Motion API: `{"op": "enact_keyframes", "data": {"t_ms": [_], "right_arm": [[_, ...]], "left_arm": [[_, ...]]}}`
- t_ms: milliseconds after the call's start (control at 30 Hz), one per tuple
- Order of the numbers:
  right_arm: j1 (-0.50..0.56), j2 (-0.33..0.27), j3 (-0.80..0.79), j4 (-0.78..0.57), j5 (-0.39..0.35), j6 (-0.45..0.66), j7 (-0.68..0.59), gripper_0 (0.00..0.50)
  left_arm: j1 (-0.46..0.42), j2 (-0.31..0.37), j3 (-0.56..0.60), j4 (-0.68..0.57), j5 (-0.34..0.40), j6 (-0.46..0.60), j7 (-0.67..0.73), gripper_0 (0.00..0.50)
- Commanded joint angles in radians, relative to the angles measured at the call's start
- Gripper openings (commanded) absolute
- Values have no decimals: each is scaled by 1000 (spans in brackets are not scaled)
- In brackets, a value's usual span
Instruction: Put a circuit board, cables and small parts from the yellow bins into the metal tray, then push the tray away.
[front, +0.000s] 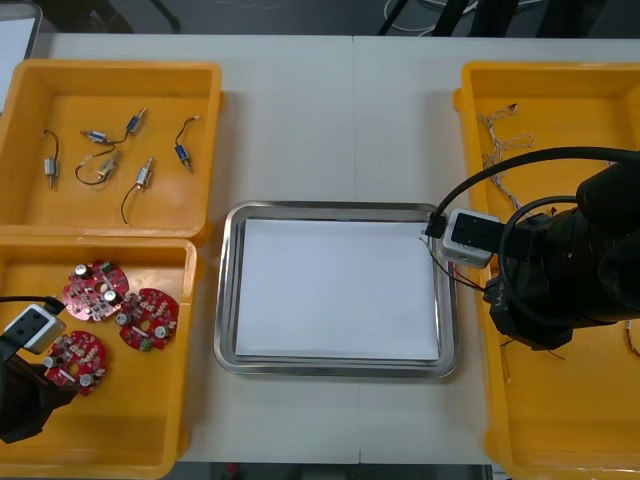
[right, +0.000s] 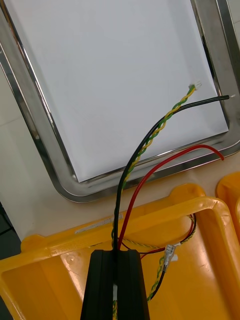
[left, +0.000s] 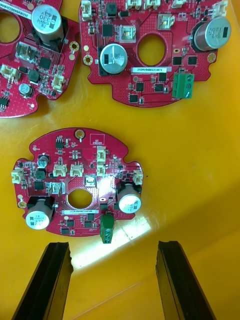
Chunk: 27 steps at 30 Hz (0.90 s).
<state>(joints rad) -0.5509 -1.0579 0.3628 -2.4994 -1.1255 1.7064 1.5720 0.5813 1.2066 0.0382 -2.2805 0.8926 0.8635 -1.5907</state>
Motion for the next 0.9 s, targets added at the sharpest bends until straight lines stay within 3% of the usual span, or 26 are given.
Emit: {"op": "enact_keyframes", "data": {"t_ms": [33, 900], "right_arm": [[-27, 10, 4, -12, 3, 4, -47, 0], [-27, 10, 4, -12, -2, 7, -47, 0]], "left_arm": [[31, -18, 0, -25, -29, -15, 18, 500], [-100, -18, -164, 78, -109, -73, 32, 500]]}}
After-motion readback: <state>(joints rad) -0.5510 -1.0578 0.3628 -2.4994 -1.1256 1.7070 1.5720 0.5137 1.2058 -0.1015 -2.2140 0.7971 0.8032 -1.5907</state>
